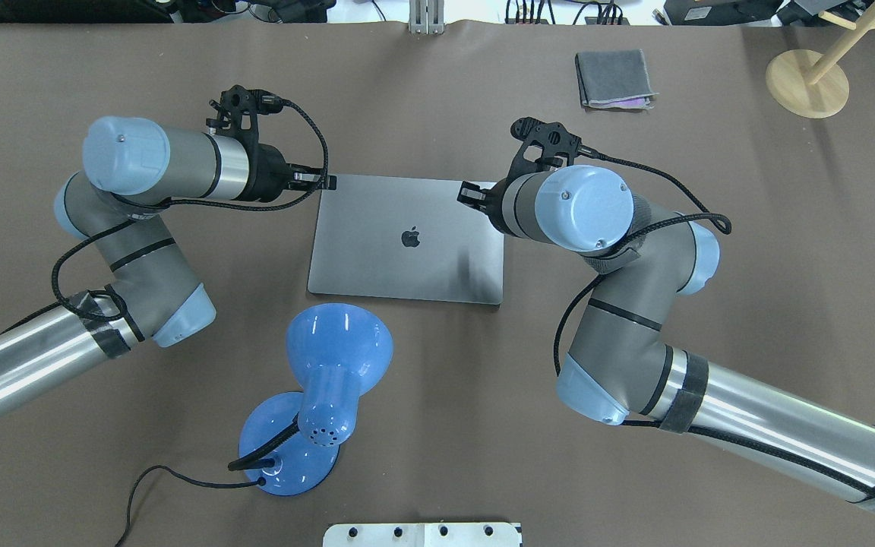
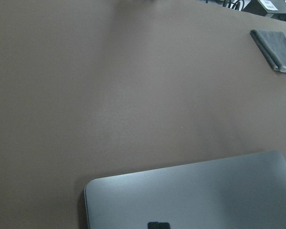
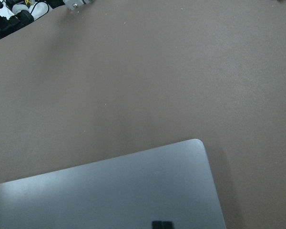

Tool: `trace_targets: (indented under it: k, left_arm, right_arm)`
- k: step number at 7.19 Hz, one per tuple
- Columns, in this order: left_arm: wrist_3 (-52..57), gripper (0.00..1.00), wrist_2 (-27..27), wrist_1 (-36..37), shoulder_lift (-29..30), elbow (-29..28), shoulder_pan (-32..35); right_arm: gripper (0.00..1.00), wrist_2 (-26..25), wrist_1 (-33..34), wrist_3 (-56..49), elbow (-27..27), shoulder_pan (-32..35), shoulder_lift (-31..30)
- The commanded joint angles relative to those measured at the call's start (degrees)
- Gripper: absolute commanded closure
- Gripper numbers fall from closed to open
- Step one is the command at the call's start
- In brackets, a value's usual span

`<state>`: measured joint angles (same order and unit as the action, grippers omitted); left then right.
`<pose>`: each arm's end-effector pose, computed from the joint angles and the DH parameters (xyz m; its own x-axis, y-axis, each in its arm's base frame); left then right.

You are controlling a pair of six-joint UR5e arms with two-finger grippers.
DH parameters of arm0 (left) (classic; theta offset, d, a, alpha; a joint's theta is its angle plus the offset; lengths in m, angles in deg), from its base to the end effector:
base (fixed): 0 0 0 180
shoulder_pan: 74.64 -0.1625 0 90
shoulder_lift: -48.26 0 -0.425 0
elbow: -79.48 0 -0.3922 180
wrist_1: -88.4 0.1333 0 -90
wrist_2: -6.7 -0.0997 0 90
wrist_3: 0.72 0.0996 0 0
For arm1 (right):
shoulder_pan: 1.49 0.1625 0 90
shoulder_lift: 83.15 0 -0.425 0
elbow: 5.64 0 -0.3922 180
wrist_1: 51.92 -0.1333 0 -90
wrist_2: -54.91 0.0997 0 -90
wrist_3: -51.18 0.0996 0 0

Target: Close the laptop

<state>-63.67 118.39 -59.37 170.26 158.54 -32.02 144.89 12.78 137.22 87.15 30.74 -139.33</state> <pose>0.4507 -0.5459 0.3021 0.2918 0.3058 -0.9063 0.2579 0.8873 0.3824 -0.5093 -0.4787 0.2406 0.4342 0.1921 0.8801 -0.5048 0.8611 0.0611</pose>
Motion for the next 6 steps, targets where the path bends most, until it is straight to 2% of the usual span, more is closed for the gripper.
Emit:
trace_targets:
  k: [1, 2, 4, 5, 6]
  left_arm:
    - [-0.2, 0.03, 8.6, 11.1, -1.0, 8.1, 4.4]
    - [0.4, 0.01, 9.4, 17.0, -5.2, 15.1, 6.0]
    - [10.7, 0.01, 16.6, 30.4, -9.7, 23.6, 12.6]
    - [18.0, 0.01, 19.3, 33.9, -13.0, 25.8, 17.1]
    - [28.0, 0.00, 20.1, 36.3, -16.9, 26.1, 22.1]
  right_arm:
    - [0.03, 3.7, 1.1, 0.0, 2.4, 1.8, -1.0]
    - [0.00, 4.6, 6.4, -0.1, 6.6, 2.0, -2.5]
    - [0.00, 10.5, 20.4, -3.2, 14.7, 5.6, -4.4]
    - [0.00, 11.0, 23.2, -8.6, 18.7, 7.0, -8.3]
    - [0.00, 14.7, 25.4, -14.5, 22.0, 9.5, -13.2]
